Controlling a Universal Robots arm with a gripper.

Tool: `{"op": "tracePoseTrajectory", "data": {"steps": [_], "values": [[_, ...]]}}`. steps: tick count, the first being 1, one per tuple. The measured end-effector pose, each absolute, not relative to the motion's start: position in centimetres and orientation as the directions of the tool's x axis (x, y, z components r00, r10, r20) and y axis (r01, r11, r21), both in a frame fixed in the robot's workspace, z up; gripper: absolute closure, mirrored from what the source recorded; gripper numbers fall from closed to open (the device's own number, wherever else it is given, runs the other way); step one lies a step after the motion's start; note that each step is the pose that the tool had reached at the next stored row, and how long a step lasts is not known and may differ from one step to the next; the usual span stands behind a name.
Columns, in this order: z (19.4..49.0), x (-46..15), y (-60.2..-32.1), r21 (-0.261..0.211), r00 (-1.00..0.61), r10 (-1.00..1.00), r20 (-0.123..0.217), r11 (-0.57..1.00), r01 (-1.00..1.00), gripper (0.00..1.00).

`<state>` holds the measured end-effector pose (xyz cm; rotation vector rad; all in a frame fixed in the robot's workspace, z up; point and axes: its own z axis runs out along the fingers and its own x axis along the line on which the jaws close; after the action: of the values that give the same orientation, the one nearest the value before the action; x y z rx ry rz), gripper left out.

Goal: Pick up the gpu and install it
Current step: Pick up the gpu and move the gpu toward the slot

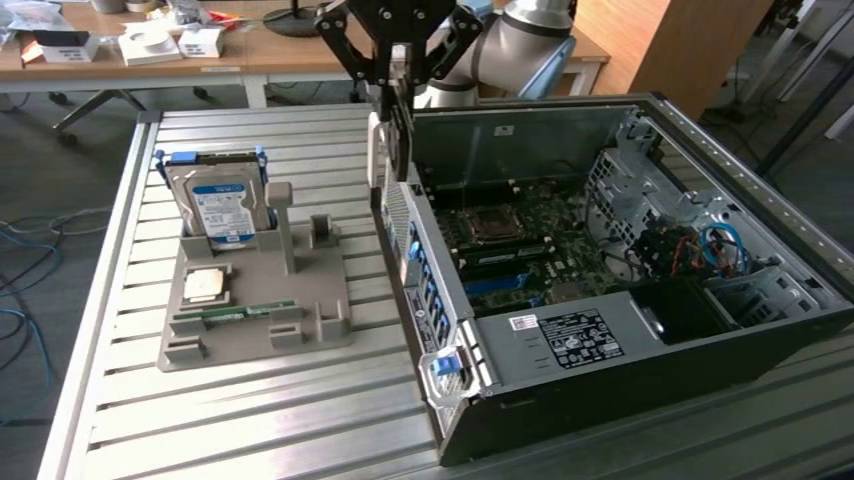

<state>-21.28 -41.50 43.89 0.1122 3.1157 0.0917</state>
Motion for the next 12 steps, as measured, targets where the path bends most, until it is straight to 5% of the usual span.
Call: {"op": "tracePoseTrajectory", "data": {"steps": [12], "values": [[43.9,-18.8,-41.5,0.059,-0.997,0.073,-0.02,0.996,0.071,0.73]]}}
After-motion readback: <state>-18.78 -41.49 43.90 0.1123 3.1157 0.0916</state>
